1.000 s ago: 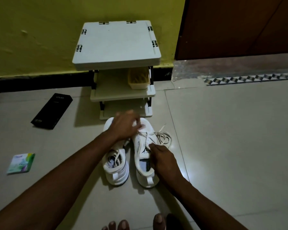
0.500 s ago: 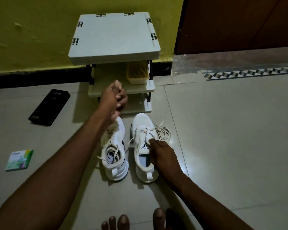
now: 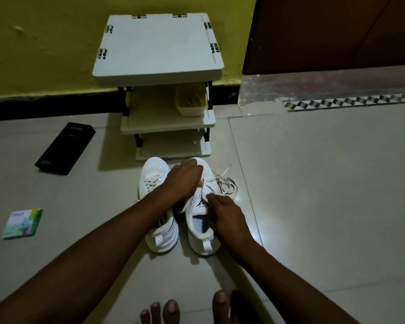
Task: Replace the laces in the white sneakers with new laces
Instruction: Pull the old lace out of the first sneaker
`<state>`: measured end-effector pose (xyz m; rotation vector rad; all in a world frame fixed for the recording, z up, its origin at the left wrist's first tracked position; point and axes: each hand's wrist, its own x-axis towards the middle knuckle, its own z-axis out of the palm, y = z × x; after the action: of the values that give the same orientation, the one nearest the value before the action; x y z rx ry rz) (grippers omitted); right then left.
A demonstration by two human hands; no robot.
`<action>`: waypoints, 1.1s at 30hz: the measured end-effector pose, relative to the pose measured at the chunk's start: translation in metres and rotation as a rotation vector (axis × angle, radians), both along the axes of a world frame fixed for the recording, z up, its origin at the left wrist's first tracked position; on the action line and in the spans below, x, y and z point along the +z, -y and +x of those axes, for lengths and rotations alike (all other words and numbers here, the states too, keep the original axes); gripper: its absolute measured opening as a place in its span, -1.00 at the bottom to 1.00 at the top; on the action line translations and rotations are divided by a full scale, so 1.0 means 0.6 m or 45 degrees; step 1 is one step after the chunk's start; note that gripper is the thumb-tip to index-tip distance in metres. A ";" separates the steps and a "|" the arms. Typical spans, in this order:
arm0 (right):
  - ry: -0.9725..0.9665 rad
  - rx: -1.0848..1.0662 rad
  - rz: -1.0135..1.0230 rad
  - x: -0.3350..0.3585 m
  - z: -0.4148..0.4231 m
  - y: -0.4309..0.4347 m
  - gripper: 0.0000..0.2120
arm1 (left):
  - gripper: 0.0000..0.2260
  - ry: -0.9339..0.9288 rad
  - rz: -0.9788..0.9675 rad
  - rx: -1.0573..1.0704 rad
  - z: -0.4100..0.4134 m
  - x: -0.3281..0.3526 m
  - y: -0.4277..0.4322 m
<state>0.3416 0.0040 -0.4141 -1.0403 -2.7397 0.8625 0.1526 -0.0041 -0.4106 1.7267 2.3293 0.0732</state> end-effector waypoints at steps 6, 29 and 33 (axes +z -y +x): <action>0.006 0.010 -0.043 0.003 0.000 -0.003 -0.49 | -0.92 0.270 0.583 0.431 -0.018 0.058 0.002; 0.042 0.036 0.016 -0.011 -0.004 -0.008 -0.51 | -0.84 -0.014 0.104 0.044 -0.044 0.058 0.032; 0.030 0.019 0.010 -0.010 0.000 -0.006 -0.54 | -0.82 0.063 0.066 0.024 -0.056 0.072 0.040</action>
<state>0.3417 0.0074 -0.4202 -1.0364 -2.7714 0.8460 0.1188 -0.0282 -0.3674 1.7068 2.3277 0.1789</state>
